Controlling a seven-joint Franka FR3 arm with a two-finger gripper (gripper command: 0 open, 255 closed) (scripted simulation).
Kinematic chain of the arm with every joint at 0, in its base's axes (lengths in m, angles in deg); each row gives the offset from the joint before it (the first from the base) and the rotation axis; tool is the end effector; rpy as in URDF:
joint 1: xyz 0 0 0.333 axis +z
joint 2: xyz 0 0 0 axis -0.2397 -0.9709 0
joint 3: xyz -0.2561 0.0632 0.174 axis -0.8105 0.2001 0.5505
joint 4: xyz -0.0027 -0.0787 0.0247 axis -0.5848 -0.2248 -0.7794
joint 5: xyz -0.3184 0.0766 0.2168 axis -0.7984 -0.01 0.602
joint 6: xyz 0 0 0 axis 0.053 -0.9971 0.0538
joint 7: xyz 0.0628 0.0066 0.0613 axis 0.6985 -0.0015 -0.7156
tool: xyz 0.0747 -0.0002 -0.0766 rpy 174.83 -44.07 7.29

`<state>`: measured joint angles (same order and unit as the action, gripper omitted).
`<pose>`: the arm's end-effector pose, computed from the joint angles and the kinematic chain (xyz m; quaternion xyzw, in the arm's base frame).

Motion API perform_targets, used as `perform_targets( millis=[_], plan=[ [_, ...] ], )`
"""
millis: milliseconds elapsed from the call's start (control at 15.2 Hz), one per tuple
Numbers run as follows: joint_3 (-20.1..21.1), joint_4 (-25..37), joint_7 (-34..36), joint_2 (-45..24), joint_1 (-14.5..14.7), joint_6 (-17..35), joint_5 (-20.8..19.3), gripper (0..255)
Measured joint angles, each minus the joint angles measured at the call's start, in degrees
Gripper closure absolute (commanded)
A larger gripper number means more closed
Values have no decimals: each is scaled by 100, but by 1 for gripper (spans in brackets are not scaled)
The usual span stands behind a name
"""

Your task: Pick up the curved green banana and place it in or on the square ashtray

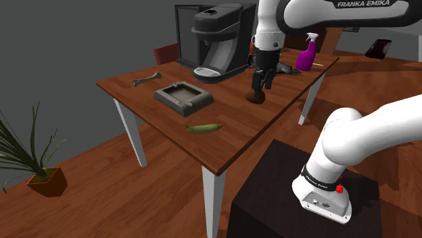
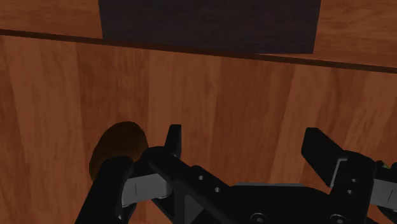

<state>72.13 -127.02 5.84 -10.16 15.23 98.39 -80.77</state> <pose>0.2963 0.0282 0.5605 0.9994 -0.0130 -0.0282 0.0173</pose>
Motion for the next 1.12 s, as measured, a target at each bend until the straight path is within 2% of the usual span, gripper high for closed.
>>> perform_targets(
  millis=[198, 660, 1122],
  plan=[
    [67, 17, -97, -160, 115, 199, 48, 0],
    [362, 105, -752, -1053, 681, 1342, 211, 0],
    [718, 482, -1413, -2020, 1209, 2295, 306, 0]
  ],
)
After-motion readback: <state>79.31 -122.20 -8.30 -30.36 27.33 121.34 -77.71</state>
